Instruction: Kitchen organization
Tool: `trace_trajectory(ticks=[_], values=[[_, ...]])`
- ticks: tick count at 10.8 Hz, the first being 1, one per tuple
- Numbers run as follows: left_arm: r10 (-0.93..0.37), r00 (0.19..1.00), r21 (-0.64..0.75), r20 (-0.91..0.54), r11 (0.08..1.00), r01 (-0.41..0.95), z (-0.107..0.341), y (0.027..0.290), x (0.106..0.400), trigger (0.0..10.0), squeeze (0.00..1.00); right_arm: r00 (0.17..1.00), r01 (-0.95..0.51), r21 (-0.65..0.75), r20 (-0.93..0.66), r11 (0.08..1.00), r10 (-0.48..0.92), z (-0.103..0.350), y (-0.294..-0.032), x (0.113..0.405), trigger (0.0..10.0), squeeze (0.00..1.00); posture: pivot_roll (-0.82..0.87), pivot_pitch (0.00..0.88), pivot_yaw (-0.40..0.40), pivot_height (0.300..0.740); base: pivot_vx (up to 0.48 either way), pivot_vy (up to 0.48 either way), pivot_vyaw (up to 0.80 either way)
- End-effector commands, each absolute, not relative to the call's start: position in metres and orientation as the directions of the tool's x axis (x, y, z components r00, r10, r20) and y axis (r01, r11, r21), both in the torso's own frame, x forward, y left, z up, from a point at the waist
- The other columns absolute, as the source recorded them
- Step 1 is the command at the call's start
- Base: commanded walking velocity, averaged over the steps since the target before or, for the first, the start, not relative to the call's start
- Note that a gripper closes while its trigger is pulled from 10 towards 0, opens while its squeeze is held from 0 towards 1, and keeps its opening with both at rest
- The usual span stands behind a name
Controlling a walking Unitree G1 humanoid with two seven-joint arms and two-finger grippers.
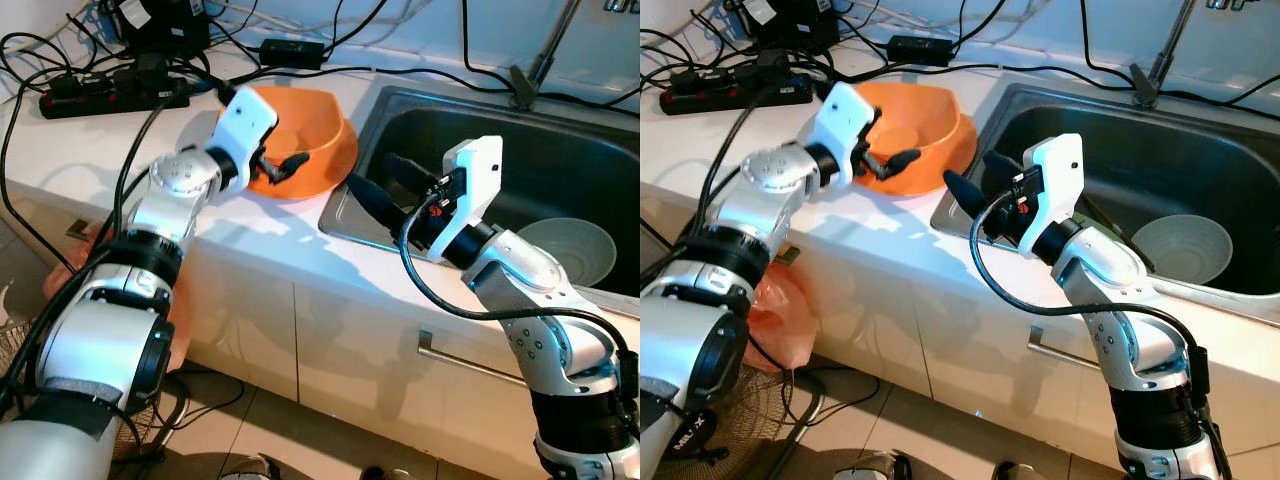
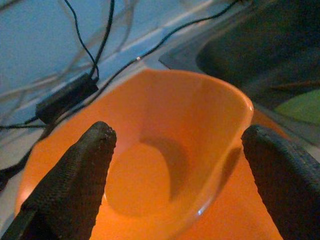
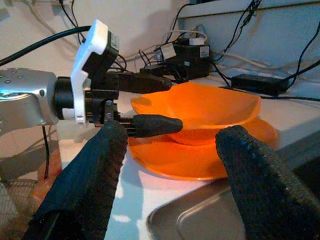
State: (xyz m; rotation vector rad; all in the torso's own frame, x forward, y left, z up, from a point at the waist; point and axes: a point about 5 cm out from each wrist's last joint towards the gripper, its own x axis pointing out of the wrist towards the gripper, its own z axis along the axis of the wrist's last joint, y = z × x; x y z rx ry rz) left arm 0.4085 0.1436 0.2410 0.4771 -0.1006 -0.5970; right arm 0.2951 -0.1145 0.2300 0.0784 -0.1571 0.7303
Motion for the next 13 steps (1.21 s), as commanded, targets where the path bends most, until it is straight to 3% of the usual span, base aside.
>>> trace_trajectory(ticks=[1, 4, 6, 7, 9, 13], values=[[-0.571, 0.821, 0.468, 0.002, 0.726, 0.504, 0.252, 0.138, 0.410, 10.0, 0.00, 0.739, -0.665, 0.025, 0.171, 0.746, 0.652, 0.230, -0.116, 0.292, 10.0, 0.00, 0.07, 0.099, 0.021, 0.740, 0.000, 0.000, -0.80], [-0.527, 0.797, 0.433, 0.295, 0.817, 0.381, 0.284, 0.132, 0.400, 10.0, 0.00, 0.746, -0.654, 0.024, 0.184, 0.756, 0.640, 0.232, -0.119, 0.293, 10.0, 0.00, 0.08, 0.094, 0.012, 0.740, 0.000, 0.000, -0.27], [-0.393, 0.757, 0.366, 0.522, 0.905, 0.218, 0.306, 0.145, 0.384, 10.0, 0.00, 0.762, -0.626, 0.023, 0.228, 0.780, 0.606, 0.239, -0.121, 0.297, 10.0, 0.00, 0.09, 0.087, 0.012, 0.740, 0.000, 0.000, 0.00], [-0.264, 0.747, 0.261, 0.611, 0.957, 0.125, 0.308, 0.159, 0.367, 10.0, 0.00, 0.783, -0.588, 0.033, 0.274, 0.808, 0.558, 0.245, -0.124, 0.300, 10.0, 0.00, 0.10, 0.086, 0.013, 0.740, 0.000, 0.000, 0.00], [-0.154, 0.782, 0.167, 0.604, 0.984, 0.065, 0.290, 0.170, 0.350, 10.0, 0.00, 0.809, -0.544, 0.061, 0.303, 0.837, 0.504, 0.249, -0.129, 0.305, 10.0, 0.00, 0.11, 0.082, 0.009, 0.740, 0.000, 0.206, -0.29], [-0.083, 0.839, 0.111, 0.537, 0.993, 0.028, 0.287, 0.179, 0.351, 10.0, 0.00, 0.812, -0.538, 0.065, 0.309, 0.840, 0.496, 0.251, -0.129, 0.310, 10.0, 0.00, 0.11, 0.074, 0.008, 0.740, 0.000, 0.469, -0.75]])
